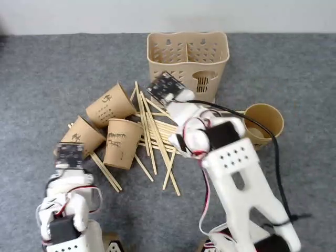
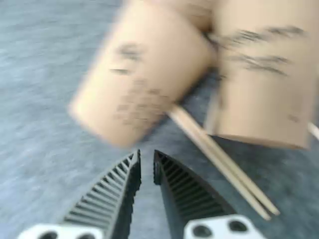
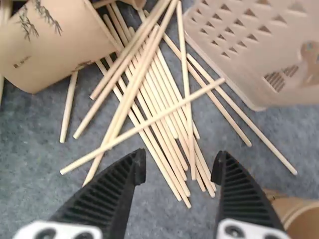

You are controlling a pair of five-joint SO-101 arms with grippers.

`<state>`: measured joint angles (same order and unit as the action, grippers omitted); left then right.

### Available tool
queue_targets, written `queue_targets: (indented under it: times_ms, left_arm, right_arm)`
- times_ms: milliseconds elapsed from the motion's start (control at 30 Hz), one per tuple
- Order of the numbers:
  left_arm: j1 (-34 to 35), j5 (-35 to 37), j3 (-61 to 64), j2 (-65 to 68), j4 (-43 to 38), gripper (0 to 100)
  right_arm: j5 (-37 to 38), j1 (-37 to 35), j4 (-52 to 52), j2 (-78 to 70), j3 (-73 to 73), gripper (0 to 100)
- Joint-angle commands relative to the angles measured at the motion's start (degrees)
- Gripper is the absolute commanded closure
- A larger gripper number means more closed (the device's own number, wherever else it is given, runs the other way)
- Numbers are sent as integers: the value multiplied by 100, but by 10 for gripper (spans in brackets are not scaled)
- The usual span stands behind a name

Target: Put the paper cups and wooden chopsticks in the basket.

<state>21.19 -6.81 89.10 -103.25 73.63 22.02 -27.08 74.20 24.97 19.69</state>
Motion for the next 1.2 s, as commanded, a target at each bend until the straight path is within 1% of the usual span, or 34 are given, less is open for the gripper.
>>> queue_targets:
  times_ms: [0, 133, 233, 367, 633, 733, 833, 1167]
  left_arm:
    - [774, -79, -541, -97, -18, 949]
    - [1538, -79, -620, -97, -141, 949]
    - [1846, -79, -593, -97, -255, 949]
    - [1855, -79, -497, -97, -264, 949]
    - [1837, -70, -488, -97, -264, 949]
    - [1626, -70, -418, -97, -255, 949]
    - [1486, -70, -391, -97, -246, 949]
    - [1486, -70, -365, -97, -246, 949]
  right_arm:
    - [-62, -224, 40, -541, -756, 768]
    - [-62, -532, 48, -1253, -1284, 768]
    - [-62, -831, 13, -1736, -1618, 768]
    - [-62, -1130, -13, -2492, -2242, 768]
    - [-62, -1385, 110, -3811, -3666, 768]
    - [-35, -1508, 277, -4136, -4114, 768]
    - [-18, -1543, 338, -4435, -4484, 768]
    - [-9, -1578, 338, -5323, -5081, 769]
